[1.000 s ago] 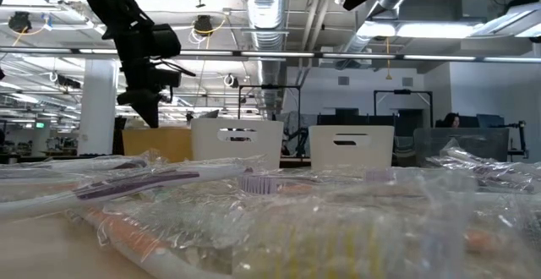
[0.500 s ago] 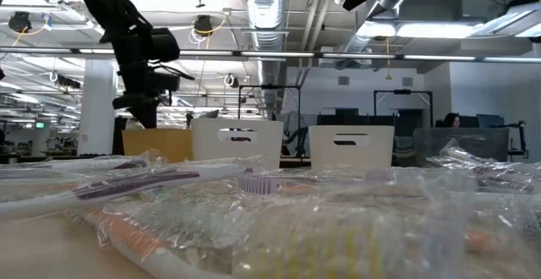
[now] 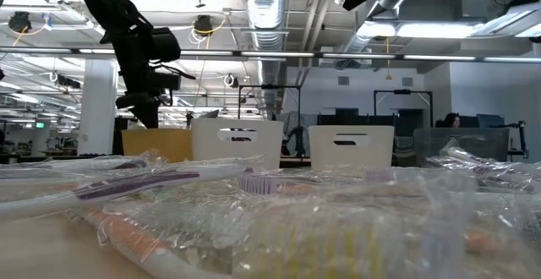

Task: Pick & Place Toothbrushes
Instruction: Put the orange toothbrush into the orange bin, then put the green toothbrush into the black bin

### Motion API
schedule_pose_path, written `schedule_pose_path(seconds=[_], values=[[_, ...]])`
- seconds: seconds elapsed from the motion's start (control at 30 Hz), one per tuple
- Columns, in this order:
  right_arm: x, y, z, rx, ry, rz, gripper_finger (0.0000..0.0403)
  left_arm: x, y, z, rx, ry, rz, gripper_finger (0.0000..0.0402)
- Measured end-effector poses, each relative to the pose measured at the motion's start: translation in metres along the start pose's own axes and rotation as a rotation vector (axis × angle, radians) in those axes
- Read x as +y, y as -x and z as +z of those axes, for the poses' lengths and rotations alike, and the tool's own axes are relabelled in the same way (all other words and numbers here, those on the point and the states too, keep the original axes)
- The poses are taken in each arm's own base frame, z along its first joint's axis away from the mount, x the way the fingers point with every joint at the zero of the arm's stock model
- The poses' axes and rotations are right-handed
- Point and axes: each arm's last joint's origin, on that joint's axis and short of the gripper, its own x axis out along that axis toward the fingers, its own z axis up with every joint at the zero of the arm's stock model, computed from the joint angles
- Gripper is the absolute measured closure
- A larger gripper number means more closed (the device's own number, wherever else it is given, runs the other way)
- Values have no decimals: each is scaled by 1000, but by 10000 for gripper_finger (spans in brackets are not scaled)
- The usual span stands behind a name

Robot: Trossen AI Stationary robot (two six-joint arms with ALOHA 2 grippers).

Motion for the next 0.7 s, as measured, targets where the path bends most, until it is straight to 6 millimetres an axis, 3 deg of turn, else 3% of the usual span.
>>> schedule_pose_path(seconds=[0.13,0.43,0.7], values=[[0,0,0,0,0,0,143,0,0,0,0,-1,0,390],[0,0,0,0,-1,0,143,0,0,0,1,-2,-1,318],[0,0,0,0,-1,0,143,0,0,0,1,-2,-1,292]])
